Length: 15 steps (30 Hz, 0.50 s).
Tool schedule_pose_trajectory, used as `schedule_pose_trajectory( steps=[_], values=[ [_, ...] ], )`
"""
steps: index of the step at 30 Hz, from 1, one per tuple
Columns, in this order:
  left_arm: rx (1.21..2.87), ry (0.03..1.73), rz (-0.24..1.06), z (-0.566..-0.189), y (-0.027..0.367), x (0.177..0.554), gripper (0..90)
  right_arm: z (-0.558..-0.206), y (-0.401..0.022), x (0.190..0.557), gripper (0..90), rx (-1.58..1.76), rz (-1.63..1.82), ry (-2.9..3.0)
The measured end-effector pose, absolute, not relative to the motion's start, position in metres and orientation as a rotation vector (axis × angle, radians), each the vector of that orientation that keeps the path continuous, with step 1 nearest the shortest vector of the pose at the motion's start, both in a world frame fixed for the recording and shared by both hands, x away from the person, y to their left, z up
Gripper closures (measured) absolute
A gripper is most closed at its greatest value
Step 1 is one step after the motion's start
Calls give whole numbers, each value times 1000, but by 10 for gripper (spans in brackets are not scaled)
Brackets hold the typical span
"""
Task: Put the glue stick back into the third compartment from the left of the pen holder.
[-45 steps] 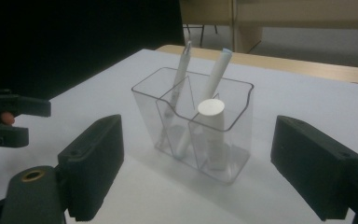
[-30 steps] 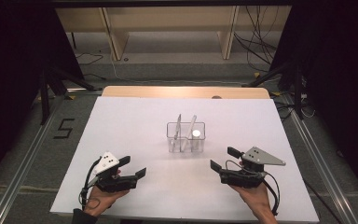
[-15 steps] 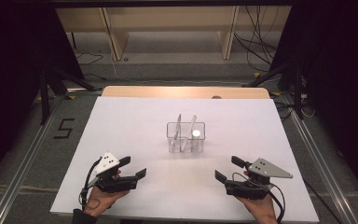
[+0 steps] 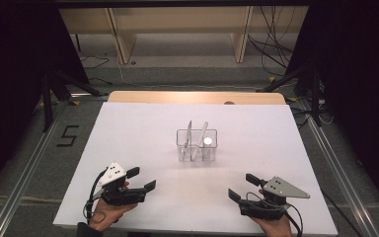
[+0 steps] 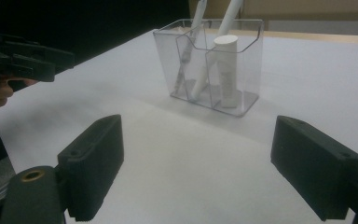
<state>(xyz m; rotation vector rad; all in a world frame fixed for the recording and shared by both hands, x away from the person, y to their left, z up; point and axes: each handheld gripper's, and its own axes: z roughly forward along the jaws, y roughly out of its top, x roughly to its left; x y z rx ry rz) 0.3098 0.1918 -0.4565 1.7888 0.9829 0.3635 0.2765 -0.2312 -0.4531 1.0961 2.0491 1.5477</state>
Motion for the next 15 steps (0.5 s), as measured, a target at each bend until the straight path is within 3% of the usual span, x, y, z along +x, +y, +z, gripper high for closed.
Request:
schedule_pose_trajectory(
  steps=[15],
  values=[
    [1796, 977, 359, -458, 190, 309, 188, -454, -233, 276, 179, 1104, 1547, 2039]
  ],
)
